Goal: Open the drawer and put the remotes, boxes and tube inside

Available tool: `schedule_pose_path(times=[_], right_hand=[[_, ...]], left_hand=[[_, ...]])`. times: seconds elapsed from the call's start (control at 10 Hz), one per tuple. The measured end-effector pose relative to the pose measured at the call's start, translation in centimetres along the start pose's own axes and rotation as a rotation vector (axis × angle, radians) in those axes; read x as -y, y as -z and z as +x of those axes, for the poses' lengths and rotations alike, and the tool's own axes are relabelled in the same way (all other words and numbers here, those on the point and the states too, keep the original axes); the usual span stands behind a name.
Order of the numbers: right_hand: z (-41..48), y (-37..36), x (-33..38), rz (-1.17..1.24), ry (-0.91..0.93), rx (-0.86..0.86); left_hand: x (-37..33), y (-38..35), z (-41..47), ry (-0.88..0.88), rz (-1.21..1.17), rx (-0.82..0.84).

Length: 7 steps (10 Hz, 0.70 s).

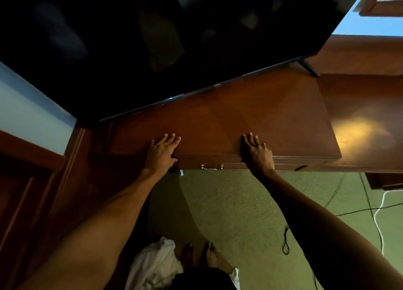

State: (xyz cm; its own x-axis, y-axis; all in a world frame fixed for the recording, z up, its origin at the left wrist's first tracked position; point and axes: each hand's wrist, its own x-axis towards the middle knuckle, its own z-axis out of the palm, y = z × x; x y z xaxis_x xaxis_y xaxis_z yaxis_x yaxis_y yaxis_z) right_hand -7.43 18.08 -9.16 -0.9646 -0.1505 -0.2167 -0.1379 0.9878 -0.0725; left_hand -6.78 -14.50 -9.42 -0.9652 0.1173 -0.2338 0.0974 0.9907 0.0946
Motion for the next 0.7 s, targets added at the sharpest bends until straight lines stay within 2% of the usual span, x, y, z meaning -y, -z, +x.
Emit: schedule_pose_path(times=[0.1,0.2,0.3,0.4,0.5,0.6,0.7], right_hand=[[-0.1,0.2,-0.2,0.025,0.01,-0.017],[0.0,0.8,-0.8,0.138,0.022,0.019],[-0.3,2.8,-1.0,0.364,-0.017,0.075],[-2.4,4.9,-0.4,0.625,-0.069,0.067],[-6.9,7.2,0.7,0.862,-0.058,0.045],[-13.8,8.1,1.5,1.177,-0.133,0.114],[-22.8,7.0,2.8,1.388,-0.29,0.266]], left_hand=[[-0.5,0.0,-0.2,0.013,-0.004,0.001],[-0.8,0.6,-0.3,0.033,-0.131,0.026],[-0.5,2.6,-0.8,0.059,-0.468,0.099],[-0.4,4.6,-3.0,0.06,-0.629,0.052],[-1.7,7.6,-7.0,0.074,-0.802,-0.009],[-2.5,9.4,-12.6,0.081,-0.956,0.03],[-3.3,8.6,-19.7,0.117,-1.155,0.162]])
